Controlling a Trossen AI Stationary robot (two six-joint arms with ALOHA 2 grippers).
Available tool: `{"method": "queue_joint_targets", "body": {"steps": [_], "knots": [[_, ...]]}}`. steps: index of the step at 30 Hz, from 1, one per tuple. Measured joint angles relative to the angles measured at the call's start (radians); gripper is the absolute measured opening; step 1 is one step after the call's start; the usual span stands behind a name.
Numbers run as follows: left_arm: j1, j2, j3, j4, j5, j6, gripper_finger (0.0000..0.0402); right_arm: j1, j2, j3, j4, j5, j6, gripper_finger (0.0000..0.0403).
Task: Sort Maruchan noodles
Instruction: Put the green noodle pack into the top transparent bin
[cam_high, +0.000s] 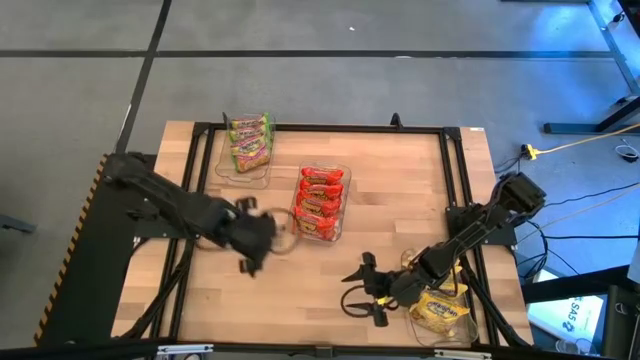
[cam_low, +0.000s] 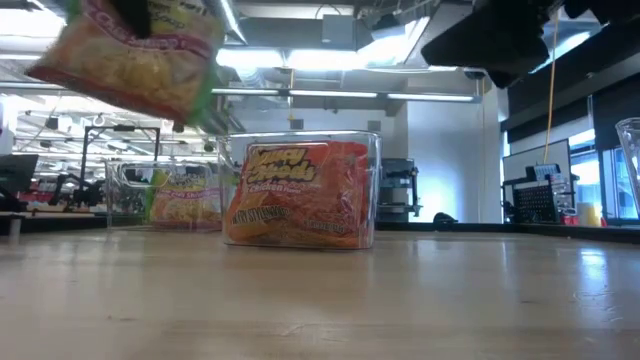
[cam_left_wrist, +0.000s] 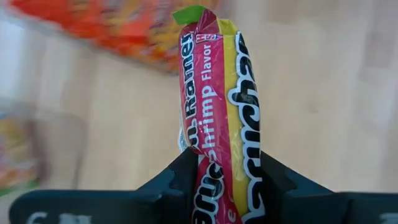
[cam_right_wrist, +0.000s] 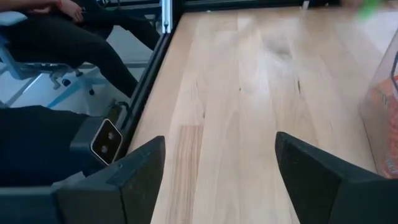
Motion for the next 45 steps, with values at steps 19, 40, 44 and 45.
{"method": "queue_joint_targets", "body": {"steps": [19,40,44,45], "knots": [[0.580,-0.544,-0.329,0.065,-0.261,0.436,0.0093,-0.035,0.013,-0.001,-0.010,0.021,0.002,0.0276],[1.109,-0.454,-0.638,0.508,0.195,0.793,0.0093,-0.034,0.032,-0.001,-0.017,0.047,-0.031,0.0276],[1.134,-0.416,-0.670,0.517,0.247,0.792,0.0093,-0.041,0.070,-0.001,-0.016,0.043,-0.031,0.0276],[1.138,-0.407,-0.673,0.518,0.245,0.791,0.0093,-0.042,0.076,-0.001,-0.018,0.035,-0.030,0.0276]]}}
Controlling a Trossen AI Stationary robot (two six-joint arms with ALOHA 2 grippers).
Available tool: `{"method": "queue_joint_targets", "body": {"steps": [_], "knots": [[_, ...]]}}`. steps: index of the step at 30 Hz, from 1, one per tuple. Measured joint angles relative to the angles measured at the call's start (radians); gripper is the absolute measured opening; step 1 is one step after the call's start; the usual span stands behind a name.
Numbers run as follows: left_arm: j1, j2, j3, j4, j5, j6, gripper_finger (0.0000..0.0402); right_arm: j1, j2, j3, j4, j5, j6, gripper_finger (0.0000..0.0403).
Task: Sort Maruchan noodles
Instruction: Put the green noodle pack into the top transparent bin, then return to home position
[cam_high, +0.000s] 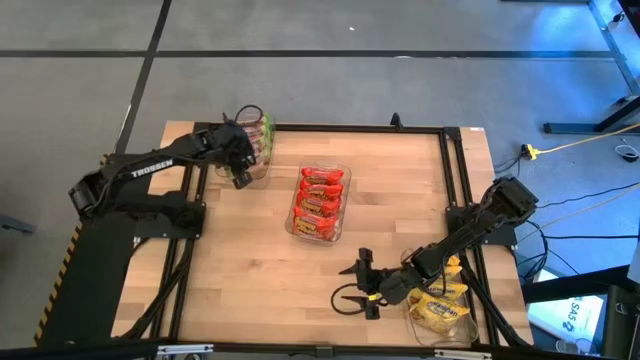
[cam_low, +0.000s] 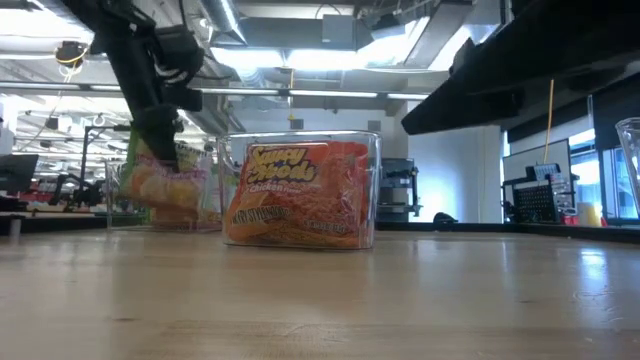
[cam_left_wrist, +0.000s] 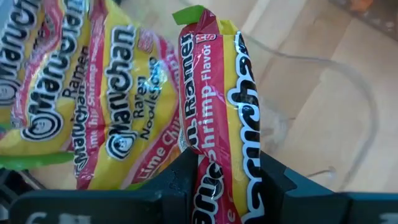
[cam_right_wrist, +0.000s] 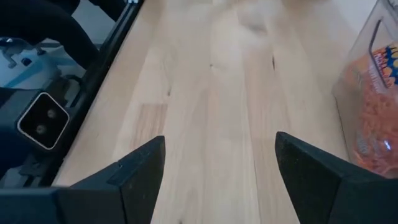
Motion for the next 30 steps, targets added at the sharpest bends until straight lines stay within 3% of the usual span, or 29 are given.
{"method": "queue_joint_targets", "body": {"steps": [7,15,21,30], "knots": [[0.002,0.063,-0.004,0.018,-0.013,0.001,0.0099,-0.019,0.008,0.000,0.007,-0.016,0.000,0.0276],[0.002,0.114,-0.004,0.046,-0.040,0.004,0.0136,-0.018,0.008,0.000,0.003,-0.017,0.001,0.0276],[-0.014,0.117,-0.004,0.040,-0.114,0.002,0.0154,-0.017,0.008,0.000,0.002,-0.017,0.002,0.0276],[-0.028,0.069,0.109,0.020,-0.109,-0.067,0.0154,-0.017,0.008,0.000,0.037,-0.008,0.033,0.0276]]}}
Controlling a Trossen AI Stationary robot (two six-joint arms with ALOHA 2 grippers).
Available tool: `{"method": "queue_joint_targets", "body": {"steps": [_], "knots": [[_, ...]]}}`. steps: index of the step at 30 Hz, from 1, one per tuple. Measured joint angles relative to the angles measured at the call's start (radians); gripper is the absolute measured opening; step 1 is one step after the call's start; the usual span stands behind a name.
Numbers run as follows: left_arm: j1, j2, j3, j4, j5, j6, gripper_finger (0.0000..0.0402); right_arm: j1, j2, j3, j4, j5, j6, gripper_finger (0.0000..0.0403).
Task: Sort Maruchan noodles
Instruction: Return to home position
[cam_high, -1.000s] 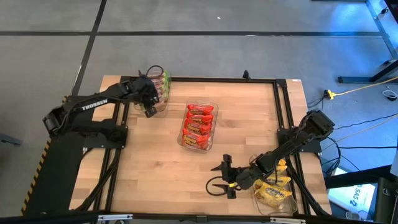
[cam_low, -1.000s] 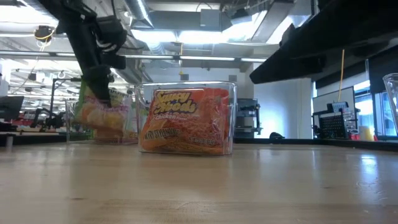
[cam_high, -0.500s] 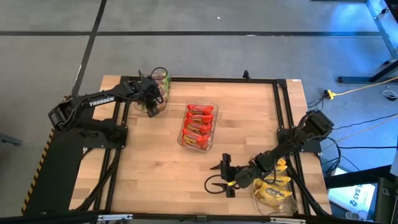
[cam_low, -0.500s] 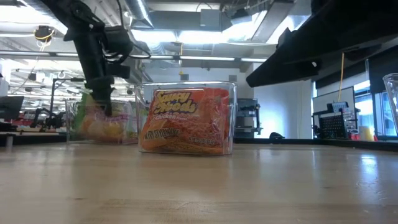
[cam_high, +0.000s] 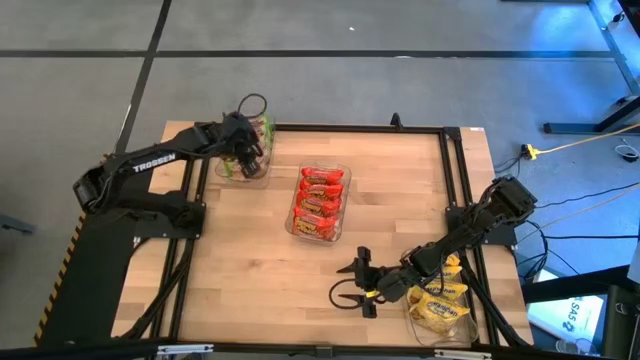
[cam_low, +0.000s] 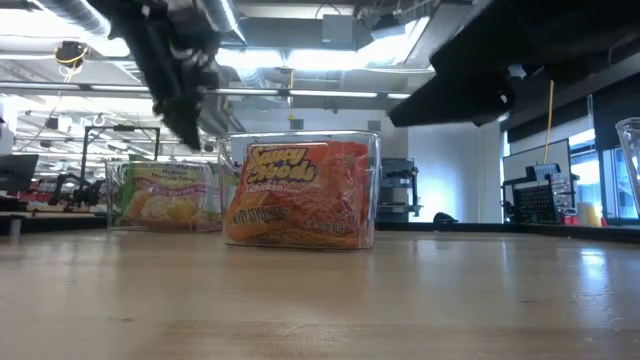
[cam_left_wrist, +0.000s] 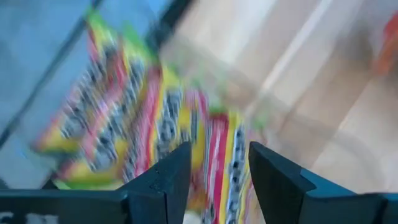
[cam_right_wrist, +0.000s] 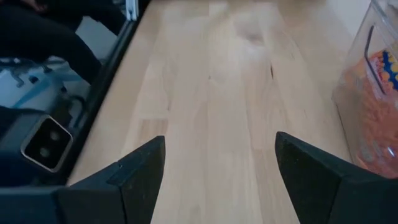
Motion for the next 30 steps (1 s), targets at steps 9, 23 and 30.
{"method": "queue_joint_targets", "body": {"steps": [9,23,30], "knots": [[-0.221,-0.114,0.045,0.056,0.082,-0.093,0.0108,0.000,-0.094,0.027,-0.077,0.019,0.036,0.0255],[-0.604,-0.355,-0.243,0.450,0.104,-0.240,0.0008,-0.056,-0.515,-0.117,-0.305,0.117,0.044,0.0009],[-0.666,-0.496,-0.421,0.637,0.105,-0.259,0.0004,-0.105,-0.689,-0.242,-0.238,0.104,0.022,0.0032]]}}
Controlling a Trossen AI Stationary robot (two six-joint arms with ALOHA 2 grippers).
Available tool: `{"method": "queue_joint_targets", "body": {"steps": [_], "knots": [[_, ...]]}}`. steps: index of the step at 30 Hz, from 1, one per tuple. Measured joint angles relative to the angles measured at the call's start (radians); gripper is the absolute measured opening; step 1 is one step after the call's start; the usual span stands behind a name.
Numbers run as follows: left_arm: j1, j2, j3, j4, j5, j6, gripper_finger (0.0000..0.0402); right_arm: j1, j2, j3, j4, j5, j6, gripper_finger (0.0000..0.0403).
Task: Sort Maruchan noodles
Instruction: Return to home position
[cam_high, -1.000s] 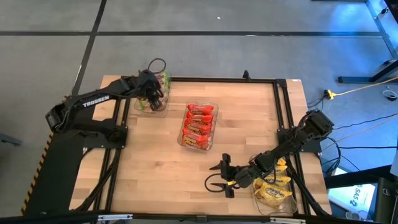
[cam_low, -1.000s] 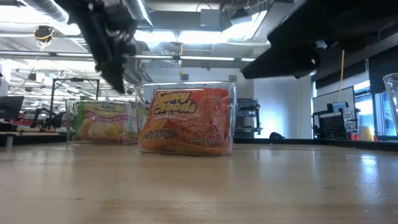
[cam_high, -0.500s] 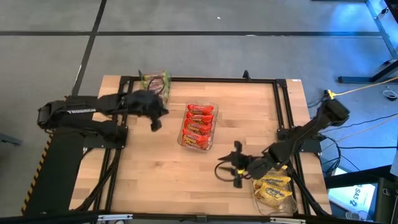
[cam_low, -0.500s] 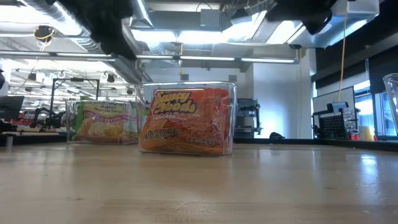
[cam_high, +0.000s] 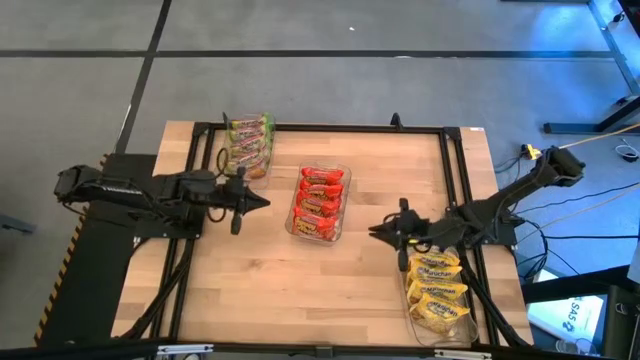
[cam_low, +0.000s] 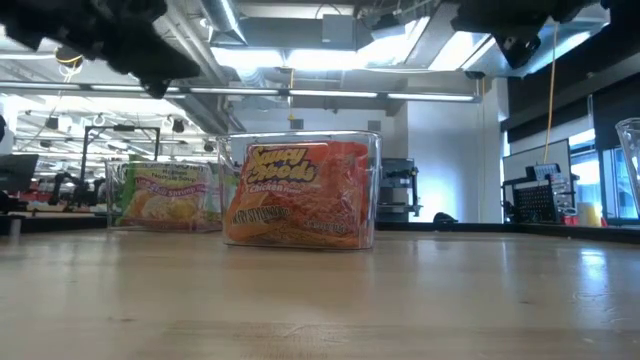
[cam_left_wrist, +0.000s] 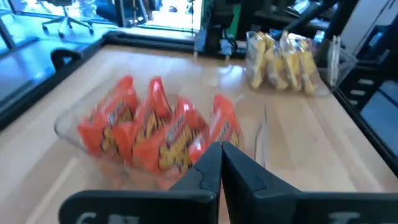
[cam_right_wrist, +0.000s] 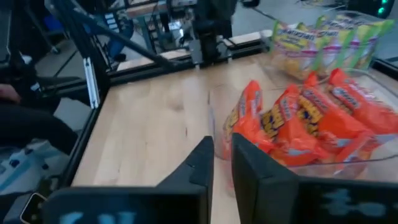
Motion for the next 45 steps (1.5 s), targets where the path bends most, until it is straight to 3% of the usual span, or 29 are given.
{"method": "queue_joint_targets", "body": {"steps": [6,14,21,33,40,45], "knots": [[-0.007,-0.132,-0.106,0.057,-0.001,0.003,0.0002,-0.073,-0.120,-0.086,0.007,-0.039,-0.023,0.0005],[-0.007,-0.235,-0.155,0.057,0.004,0.011,0.0006,-0.215,-0.308,-0.210,0.004,-0.161,-0.057,0.0002],[-0.007,-0.306,-0.205,0.054,0.054,0.004,0.0002,-0.332,-0.515,-0.343,0.075,-0.341,-0.116,0.0001],[-0.002,-0.481,-0.300,0.057,0.044,0.011,0.0002,-0.435,-0.875,-0.499,0.041,-0.344,-0.138,0.0002],[-0.002,-0.639,-0.354,0.043,0.044,0.035,0.0003,-0.440,-1.006,-0.572,-0.013,-0.296,-0.142,0.0002],[-0.002,-0.650,-0.385,0.051,0.034,0.033,0.0002,-0.439,-1.060,-0.589,-0.070,-0.255,-0.137,0.0002]]}}
